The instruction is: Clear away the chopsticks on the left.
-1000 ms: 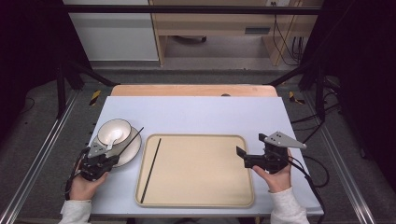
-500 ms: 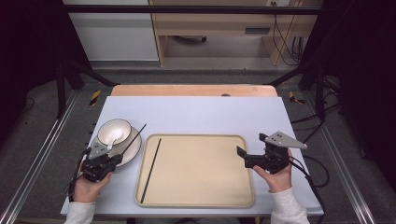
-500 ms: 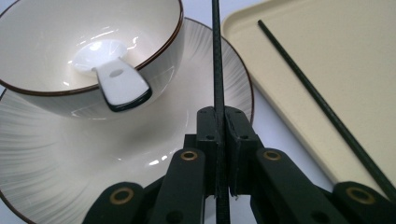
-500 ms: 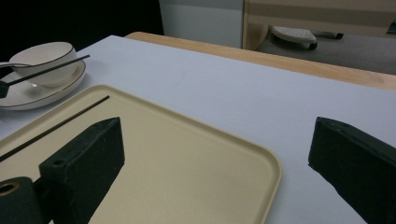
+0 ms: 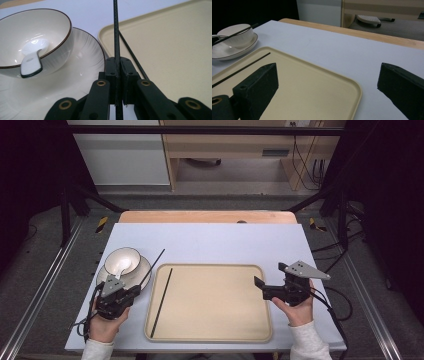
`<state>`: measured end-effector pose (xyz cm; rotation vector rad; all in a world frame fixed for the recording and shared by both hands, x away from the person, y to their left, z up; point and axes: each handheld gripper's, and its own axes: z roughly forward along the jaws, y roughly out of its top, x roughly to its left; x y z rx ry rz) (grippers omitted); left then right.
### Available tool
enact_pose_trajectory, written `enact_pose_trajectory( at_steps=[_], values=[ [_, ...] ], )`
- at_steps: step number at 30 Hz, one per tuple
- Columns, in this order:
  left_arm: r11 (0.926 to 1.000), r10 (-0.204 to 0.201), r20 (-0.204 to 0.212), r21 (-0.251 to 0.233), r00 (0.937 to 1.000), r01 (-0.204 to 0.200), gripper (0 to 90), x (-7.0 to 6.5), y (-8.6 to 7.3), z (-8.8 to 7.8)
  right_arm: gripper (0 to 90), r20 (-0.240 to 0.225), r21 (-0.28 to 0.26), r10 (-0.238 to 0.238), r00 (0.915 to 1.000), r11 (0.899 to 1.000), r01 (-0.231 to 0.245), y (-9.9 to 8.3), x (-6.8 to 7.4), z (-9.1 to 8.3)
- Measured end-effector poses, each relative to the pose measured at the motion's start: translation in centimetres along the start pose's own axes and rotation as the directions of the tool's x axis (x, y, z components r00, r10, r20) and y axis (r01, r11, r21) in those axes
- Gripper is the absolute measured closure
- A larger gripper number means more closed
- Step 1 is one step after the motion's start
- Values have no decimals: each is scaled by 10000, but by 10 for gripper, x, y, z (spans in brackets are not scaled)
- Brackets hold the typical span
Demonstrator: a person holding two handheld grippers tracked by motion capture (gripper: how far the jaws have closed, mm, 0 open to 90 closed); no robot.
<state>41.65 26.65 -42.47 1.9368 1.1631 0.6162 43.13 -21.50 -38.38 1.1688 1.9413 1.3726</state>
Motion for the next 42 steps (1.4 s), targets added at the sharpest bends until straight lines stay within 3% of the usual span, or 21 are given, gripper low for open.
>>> enact_pose_trajectory(
  at_steps=[12, 16, 23, 30, 40, 42],
  values=[
    [9994, -119, -58, -333, 9999, 117, 853, -24, 1, -2, 34, -1, -16, 42, 10000, 10000, -42, 0, 0, -1],
    [9979, -445, -117, -470, 9989, 439, 853, -29, 0, -3, 34, -11, -20, 25, 10000, 10000, -25, 0, 0, 0],
    [9961, -530, -288, -716, 9982, 508, 853, -43, 1, -4, 35, -35, -17, 66, 10000, 10000, -66, 0, 1, -1],
    [9909, -1018, -569, -944, 9932, 962, 853, -51, 6, 1, 34, -74, 94, 59, 10000, 9999, -58, -1, 2, 2],
    [9841, -1388, -785, -1221, 9872, 1286, 852, -59, 11, 5, 35, -121, 48, 58, 9999, 10000, -58, -1, 2, 2],
    [9791, -1606, -772, -1387, 9840, 1489, 852, -63, 12, 5, 35, -128, 45, 66, 9999, 10000, -65, -1, 2, 2]
  ],
)
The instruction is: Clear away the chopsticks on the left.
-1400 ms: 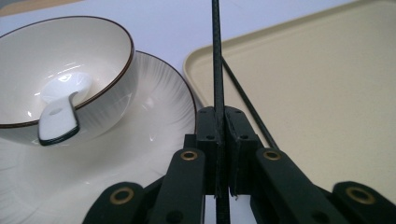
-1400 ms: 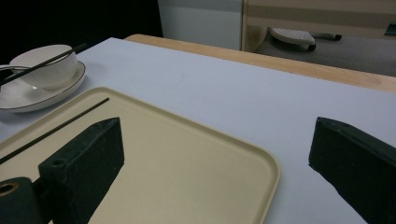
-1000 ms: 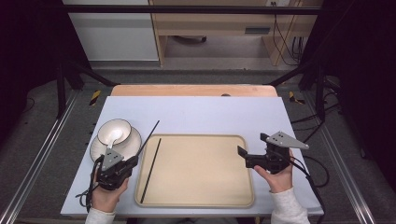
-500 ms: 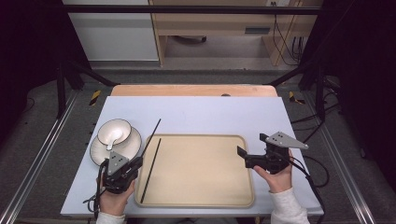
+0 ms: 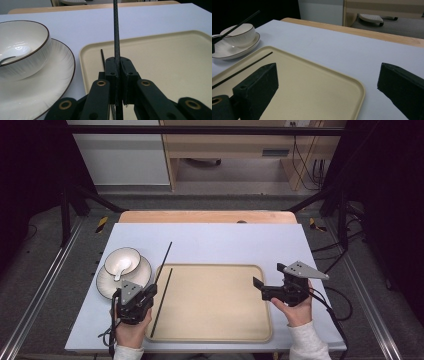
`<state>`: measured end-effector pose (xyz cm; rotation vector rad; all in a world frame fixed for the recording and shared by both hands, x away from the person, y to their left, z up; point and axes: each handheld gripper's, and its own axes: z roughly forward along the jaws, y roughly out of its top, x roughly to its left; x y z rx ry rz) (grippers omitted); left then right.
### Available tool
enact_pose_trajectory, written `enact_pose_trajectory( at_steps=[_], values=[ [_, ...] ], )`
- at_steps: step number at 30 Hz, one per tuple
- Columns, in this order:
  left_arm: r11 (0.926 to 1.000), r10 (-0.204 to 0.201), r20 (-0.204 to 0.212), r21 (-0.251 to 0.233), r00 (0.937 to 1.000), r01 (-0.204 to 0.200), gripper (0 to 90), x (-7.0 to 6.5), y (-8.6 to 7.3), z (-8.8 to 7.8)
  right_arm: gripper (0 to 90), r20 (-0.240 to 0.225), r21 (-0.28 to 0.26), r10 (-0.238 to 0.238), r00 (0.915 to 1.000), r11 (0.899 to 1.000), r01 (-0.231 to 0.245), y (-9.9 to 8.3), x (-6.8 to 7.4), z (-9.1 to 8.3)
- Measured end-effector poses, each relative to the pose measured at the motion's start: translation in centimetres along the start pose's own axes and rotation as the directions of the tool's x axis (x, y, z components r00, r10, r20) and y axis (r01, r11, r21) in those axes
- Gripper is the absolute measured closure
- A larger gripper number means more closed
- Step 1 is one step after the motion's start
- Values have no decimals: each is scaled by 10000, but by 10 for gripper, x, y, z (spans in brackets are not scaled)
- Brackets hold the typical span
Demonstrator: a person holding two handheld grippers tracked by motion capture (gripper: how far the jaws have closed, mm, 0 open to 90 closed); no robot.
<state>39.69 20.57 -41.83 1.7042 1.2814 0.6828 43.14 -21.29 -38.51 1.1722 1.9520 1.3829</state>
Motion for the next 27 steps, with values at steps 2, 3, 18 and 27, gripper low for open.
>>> enact_pose_trajectory(
  at_steps=[2, 3, 18, 27],
  values=[
    [10000, -15, -15, -28, 10000, 15, 852, -1, 0, 0, 35, -6, 11, 34, 10000, 10000, -34, 0, 0, 0],
    [9999, -60, -28, -101, 10000, 59, 852, -3, -1, 0, 35, -6, -27, 45, 10000, 10000, -45, 0, 0, -1],
    [9969, -738, -163, -300, 9971, 733, 852, -22, -32, 5, 37, -51, 25, 37, 10000, 10000, -37, 0, 1, 1],
    [9981, -616, -273, -81, 9977, 614, 853, -32, -46, 13, 39, -63, 89, 24, 10000, 10000, -23, -1, 1, 3]
  ],
)
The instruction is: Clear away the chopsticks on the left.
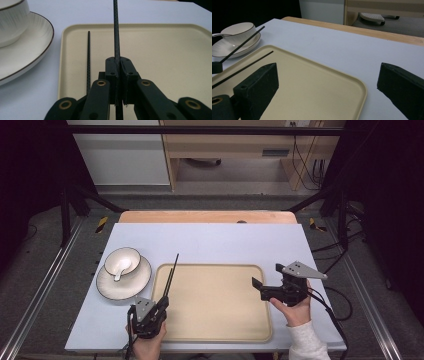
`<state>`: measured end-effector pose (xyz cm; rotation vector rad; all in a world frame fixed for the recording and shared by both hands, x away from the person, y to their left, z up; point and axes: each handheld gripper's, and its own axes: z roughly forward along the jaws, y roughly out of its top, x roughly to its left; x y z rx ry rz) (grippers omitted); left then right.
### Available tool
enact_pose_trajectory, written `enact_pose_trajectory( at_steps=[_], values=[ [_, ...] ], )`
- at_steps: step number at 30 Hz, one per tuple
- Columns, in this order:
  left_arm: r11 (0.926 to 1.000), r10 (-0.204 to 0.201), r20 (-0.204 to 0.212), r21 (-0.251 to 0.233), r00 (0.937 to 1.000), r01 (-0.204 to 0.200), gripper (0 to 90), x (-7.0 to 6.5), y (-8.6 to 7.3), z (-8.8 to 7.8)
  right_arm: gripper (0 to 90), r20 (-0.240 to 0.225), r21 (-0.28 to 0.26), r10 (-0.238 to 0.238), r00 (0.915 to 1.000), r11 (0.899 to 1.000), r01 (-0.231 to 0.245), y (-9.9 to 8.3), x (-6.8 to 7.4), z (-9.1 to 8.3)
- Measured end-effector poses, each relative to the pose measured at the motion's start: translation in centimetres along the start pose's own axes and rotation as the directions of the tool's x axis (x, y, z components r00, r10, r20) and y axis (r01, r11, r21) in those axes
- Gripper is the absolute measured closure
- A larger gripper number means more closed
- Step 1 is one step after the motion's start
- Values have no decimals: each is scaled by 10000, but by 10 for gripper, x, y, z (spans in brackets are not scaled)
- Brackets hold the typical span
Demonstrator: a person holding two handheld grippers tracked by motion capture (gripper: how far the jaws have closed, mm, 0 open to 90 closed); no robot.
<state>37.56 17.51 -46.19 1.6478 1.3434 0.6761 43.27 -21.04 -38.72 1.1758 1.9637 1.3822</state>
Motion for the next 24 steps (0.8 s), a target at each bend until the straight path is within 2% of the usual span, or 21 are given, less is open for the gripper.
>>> enact_pose_trajectory(
  at_steps=[6, 10, 24],
  values=[
    [9999, 13, -52, 122, 10000, -13, 852, -1, -7, 4, 39, -17, 14, -57, 10000, 10000, 57, -1, 0, 1],
    [9991, 134, -168, 400, 9998, -128, 852, -1, -14, 9, 39, -13, 66, -27, 10000, 10000, 27, -1, 1, 2],
    [9960, 145, -312, 885, 9994, -117, 852, 0, -22, 15, 40, -13, 138, -43, 10000, 9999, 43, -2, 1, 3]
  ],
)
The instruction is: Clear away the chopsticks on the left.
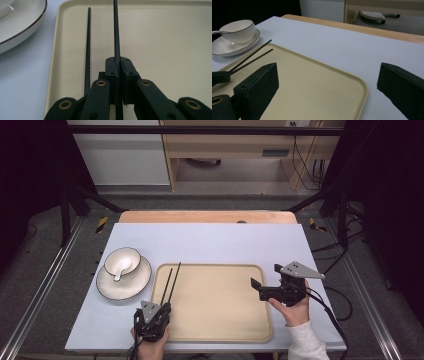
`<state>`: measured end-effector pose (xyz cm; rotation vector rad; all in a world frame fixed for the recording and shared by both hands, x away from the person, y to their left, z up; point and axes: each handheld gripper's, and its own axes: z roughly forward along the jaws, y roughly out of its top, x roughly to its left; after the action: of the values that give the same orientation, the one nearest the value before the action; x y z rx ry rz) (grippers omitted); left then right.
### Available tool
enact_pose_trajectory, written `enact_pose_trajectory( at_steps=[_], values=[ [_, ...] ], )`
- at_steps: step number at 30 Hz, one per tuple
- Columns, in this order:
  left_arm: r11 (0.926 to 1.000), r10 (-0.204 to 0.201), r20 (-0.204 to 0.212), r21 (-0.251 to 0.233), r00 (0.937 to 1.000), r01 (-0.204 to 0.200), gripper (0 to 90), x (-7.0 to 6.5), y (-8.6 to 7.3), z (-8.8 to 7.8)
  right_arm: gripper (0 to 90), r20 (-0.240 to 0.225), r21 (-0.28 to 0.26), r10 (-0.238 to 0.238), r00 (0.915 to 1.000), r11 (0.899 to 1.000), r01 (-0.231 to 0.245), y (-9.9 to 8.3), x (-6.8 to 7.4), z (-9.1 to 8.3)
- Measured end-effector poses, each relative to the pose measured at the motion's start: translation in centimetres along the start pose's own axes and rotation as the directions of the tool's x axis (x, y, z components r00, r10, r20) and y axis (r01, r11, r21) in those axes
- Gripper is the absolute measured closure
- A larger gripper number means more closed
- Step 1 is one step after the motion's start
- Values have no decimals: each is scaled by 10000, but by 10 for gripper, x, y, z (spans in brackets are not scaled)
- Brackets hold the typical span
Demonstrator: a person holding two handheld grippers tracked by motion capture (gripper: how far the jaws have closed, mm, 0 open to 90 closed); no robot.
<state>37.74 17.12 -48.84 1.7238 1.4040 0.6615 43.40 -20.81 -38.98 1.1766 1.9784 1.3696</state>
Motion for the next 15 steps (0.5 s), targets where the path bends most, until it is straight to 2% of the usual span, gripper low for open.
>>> enact_pose_trajectory(
  at_steps=[15],
  values=[
    [9993, -25, -81, 377, 10000, 28, 847, 1, 1, 4, 40, 5, 33, -23, 10000, 10000, 23, -1, 0, 1]
  ],
)
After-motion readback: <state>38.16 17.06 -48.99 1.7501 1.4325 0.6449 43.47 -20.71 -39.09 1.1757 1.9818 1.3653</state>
